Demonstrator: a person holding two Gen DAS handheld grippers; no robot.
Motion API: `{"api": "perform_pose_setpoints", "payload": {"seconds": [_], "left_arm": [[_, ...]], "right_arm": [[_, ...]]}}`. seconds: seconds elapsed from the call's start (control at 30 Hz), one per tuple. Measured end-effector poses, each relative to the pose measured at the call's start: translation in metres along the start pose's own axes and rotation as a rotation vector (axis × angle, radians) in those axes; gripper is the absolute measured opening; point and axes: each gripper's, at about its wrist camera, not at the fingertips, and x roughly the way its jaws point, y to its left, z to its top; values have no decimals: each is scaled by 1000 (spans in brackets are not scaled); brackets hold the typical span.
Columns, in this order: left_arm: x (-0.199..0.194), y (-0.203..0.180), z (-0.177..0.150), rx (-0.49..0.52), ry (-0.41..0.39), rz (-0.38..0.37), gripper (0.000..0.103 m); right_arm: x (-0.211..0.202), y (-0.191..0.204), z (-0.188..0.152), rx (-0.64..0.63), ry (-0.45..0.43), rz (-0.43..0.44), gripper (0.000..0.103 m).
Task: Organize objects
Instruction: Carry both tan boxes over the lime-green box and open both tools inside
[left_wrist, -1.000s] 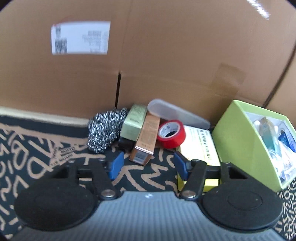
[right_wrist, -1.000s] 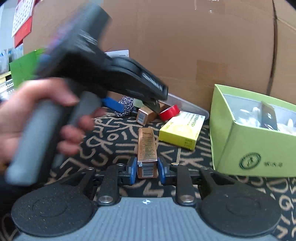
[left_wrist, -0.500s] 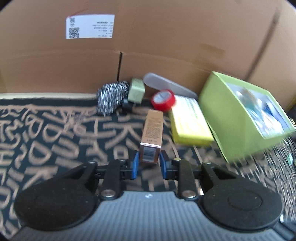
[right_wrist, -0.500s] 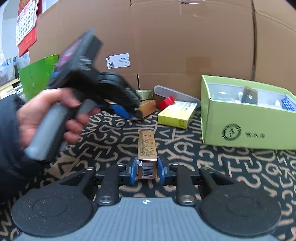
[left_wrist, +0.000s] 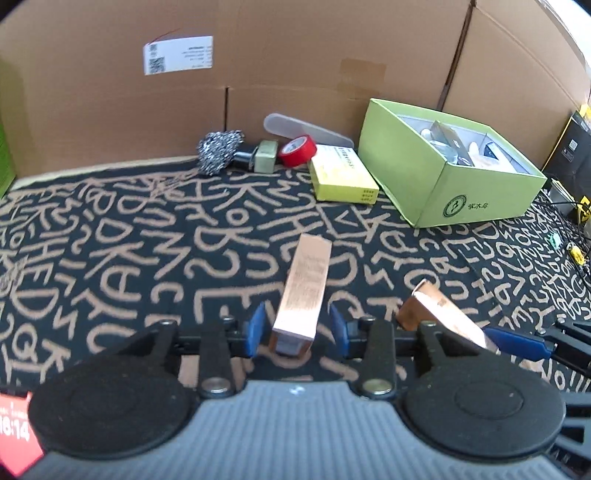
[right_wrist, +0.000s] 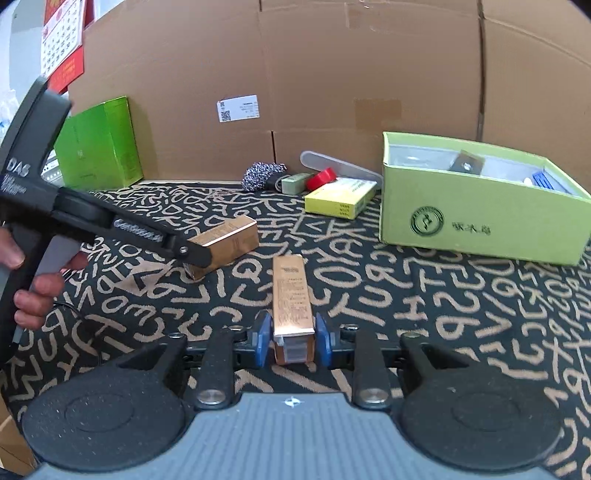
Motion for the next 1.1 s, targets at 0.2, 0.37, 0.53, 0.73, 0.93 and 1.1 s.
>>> {"api": "perform_pose_setpoints", "payload": {"seconds": [0.2,0.37,0.53,0.73,0.93,1.1], "left_arm": [[16,-5,7,13,33,-3,35],[22,-3,8,13,44,0,32],[27,-4,7,20,48,8,29],[23,-6,8,25,49,-25,24],[5,-26,24,50,-12,-99,23],[-8,-54,59,83,-94,-164,23]], "right_arm": [[15,5,8,-25,8,-3,34],[26,10,13,-57,22,-18,34],[28,11,13,-47,23,-19,34],[28,11,11,-30,23,-9,28],[9,4,16,1,-46,-13,28],[-12,-14,31,25,-139,-66,28]]}}
